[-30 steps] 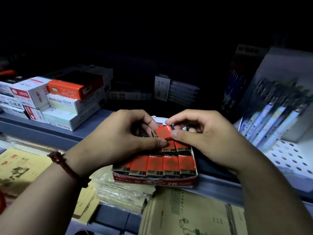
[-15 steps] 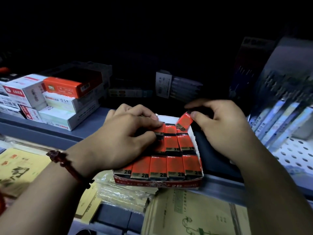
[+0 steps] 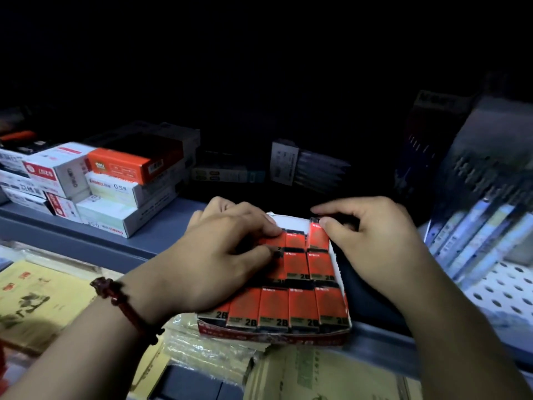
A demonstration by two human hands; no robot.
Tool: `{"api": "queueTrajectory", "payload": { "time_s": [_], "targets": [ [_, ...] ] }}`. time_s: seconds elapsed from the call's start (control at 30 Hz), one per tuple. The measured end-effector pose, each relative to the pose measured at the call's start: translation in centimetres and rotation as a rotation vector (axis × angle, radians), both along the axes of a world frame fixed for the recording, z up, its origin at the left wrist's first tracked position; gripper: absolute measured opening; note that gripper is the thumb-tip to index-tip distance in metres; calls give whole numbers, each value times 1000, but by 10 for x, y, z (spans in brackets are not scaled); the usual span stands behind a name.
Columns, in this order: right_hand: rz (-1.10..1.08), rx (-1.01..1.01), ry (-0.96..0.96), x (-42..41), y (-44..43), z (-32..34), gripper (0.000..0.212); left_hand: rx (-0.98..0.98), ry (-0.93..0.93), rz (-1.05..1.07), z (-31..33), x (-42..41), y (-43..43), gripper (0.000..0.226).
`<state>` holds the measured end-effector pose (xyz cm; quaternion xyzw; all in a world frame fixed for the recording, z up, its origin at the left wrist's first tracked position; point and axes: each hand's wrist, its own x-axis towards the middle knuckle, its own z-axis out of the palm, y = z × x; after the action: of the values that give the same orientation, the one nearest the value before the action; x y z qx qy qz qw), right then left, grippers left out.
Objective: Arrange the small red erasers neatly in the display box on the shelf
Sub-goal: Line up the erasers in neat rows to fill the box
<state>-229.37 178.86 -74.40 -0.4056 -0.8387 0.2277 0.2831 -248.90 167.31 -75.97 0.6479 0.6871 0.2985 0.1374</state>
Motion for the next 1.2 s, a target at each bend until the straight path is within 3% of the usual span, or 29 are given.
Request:
{"api": "queueTrajectory", "payload": {
  "time_s": [0.23, 0.73, 0.97, 1.2],
  "targets": [
    [63, -119, 2, 3, 0, 2, 18, -1, -109, -26, -4, -2, 1, 52],
    [-9, 52, 82, -7, -9, -1, 23, 15, -108, -14, -6, -2, 1, 53],
    [-29, 27, 15, -7, -2, -3, 20, 40, -107, -8, -8, -2, 2, 49],
    [25, -37, -21, -4, -1, -7, 16, 37, -103, -2, -8, -4, 1, 61]
  ]
}}
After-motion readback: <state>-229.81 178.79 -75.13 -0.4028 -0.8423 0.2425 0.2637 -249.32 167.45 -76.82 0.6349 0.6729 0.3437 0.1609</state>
